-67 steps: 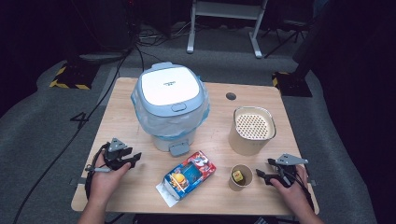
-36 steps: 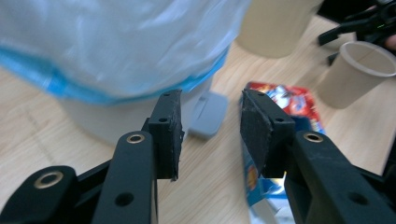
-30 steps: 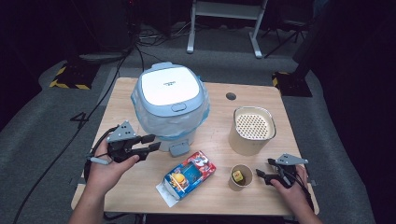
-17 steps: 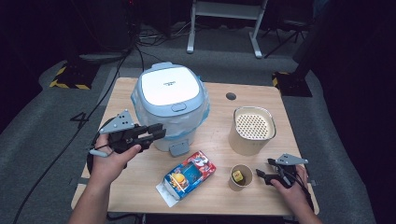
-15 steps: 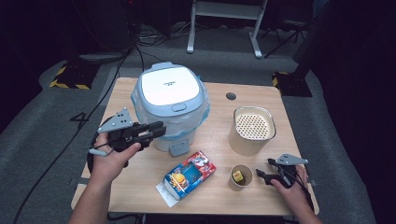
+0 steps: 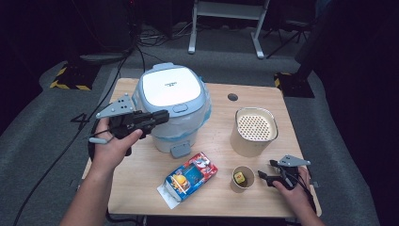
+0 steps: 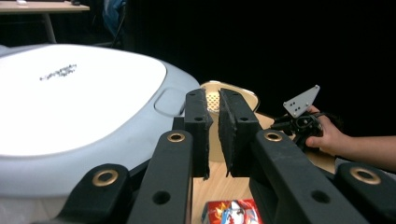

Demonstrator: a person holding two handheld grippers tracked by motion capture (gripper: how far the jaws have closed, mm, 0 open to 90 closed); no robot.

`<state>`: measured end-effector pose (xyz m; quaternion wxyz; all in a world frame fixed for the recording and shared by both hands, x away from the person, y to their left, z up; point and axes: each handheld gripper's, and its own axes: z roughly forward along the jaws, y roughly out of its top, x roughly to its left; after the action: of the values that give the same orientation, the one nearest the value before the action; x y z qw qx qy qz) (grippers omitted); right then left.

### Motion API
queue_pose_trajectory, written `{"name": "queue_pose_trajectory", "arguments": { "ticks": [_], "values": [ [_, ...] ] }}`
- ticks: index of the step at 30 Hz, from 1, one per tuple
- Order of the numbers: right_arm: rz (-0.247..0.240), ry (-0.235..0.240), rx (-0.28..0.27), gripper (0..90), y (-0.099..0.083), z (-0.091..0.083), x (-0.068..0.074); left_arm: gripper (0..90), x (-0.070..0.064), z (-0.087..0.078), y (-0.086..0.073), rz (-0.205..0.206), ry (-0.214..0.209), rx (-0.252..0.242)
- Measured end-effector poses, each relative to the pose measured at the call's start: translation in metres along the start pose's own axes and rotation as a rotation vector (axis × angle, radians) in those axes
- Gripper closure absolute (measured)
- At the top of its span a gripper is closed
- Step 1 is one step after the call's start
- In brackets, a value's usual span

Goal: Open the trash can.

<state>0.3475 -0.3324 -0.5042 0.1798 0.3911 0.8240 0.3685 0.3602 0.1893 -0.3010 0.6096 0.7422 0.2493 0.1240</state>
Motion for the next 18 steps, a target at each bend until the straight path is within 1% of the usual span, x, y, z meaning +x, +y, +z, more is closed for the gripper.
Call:
{"name": "queue_pose_trajectory", "arguments": {
  "ticks": [2, 4, 7, 10, 12, 15, 18],
  "values": [
    [0.000, 0.000, 0.000, 25.2, 0.000, 0.000, 0.000, 83.9, 0.001, 0.003, 0.004, 0.001, 0.002, 0.009],
    [0.000, 0.000, 0.000, 25.2, 0.000, 0.000, 0.000, 84.4, 0.003, 0.007, 0.009, 0.007, 0.015, 0.019],
    [0.000, -0.001, 0.001, 25.2, 0.000, 0.000, 0.000, 85.7, 0.005, 0.011, 0.014, 0.006, 0.030, 0.018],
    [-0.001, -0.001, 0.001, 25.2, 0.000, 0.000, 0.000, 86.3, 0.006, 0.016, 0.018, 0.007, 0.032, 0.011],
    [-0.001, -0.001, 0.001, 25.2, 0.000, 0.000, 0.000, 86.9, 0.007, 0.021, 0.020, 0.009, 0.035, 0.014],
    [0.000, 0.000, 0.000, 25.2, 0.000, 0.000, 0.000, 87.8, 0.009, 0.028, 0.021, 0.010, 0.050, 0.033],
    [0.000, 0.000, 0.000, 25.2, 0.000, 0.000, 0.000, 86.9, 0.013, 0.036, 0.020, 0.009, 0.056, 0.045]
  ]
}}
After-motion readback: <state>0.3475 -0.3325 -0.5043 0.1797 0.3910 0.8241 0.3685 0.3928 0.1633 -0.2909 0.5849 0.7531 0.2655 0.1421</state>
